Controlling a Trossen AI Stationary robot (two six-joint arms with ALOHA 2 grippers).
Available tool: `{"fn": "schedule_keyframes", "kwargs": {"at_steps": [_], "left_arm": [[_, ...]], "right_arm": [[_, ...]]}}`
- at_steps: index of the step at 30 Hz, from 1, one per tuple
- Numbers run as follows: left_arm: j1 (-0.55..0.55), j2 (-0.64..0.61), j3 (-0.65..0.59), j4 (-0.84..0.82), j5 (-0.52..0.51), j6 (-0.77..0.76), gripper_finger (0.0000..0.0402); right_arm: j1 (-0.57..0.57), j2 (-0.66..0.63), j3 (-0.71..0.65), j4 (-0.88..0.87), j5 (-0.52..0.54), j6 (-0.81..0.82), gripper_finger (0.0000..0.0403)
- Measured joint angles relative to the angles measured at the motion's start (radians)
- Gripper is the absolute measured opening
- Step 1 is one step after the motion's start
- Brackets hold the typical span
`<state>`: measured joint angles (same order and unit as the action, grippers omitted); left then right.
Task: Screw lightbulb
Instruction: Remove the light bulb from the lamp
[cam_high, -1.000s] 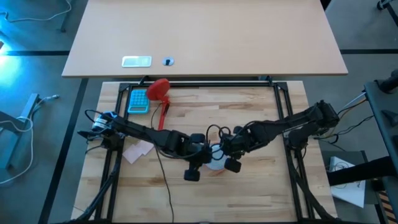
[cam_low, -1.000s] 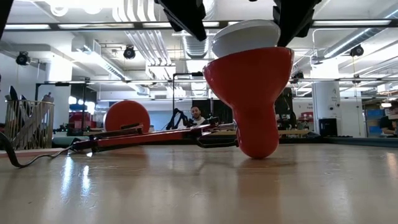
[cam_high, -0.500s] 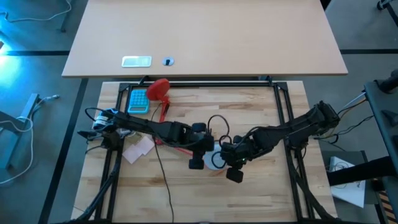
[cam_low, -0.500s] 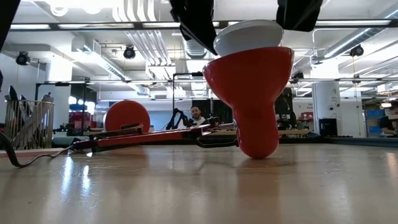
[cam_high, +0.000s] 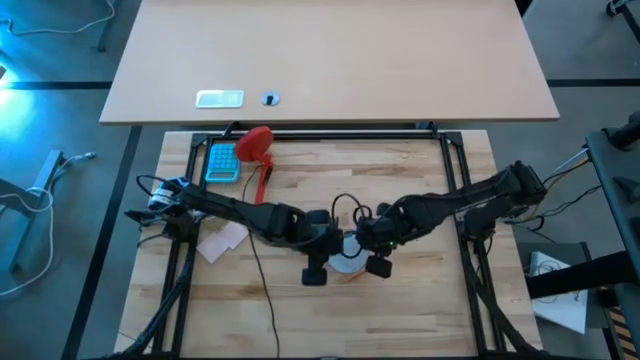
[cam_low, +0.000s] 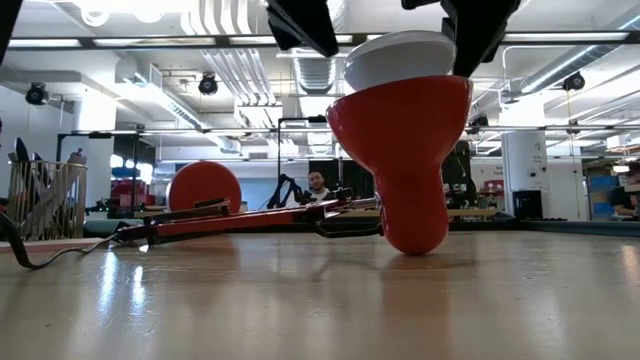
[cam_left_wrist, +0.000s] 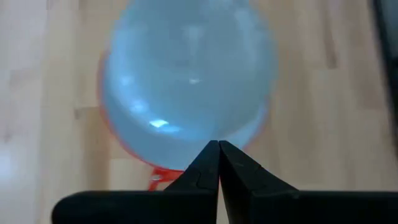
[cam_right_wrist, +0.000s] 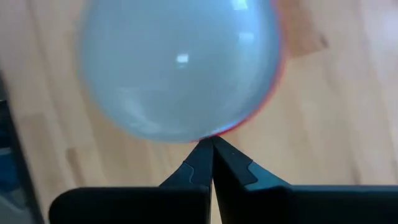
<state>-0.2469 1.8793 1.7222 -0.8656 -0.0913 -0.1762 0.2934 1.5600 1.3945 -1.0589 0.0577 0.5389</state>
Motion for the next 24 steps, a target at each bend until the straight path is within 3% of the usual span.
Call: {"fn": "schedule_keyframes", "kwargs": {"at_steps": [6, 13, 19, 24], "left_arm": [[-0.028, 0.000, 0.021, -0.065, 0.002, -0.013, 0.0000], [0.007, 0.009, 0.020, -0.068, -0.086, 0.002, 0.0000], [0.047, 0.039, 0.018, -0.058, -0.069, -0.001, 0.0000], [0.034, 0.044, 0.016, -0.061, 0.013, 0.014, 0.0000]], "right_arm": [[-0.018, -0.023, 0.000, -0.012, -0.013, -0.028, 0.0000], [-0.008, -0.035, -0.002, 0.010, -0.187, -0.062, 0.0000], [-0.003, -0.002, -0.002, 0.083, -0.190, -0.062, 0.0000], [-0.003, 0.019, -0.002, 0.099, -0.150, -0.086, 0.0000]]}}
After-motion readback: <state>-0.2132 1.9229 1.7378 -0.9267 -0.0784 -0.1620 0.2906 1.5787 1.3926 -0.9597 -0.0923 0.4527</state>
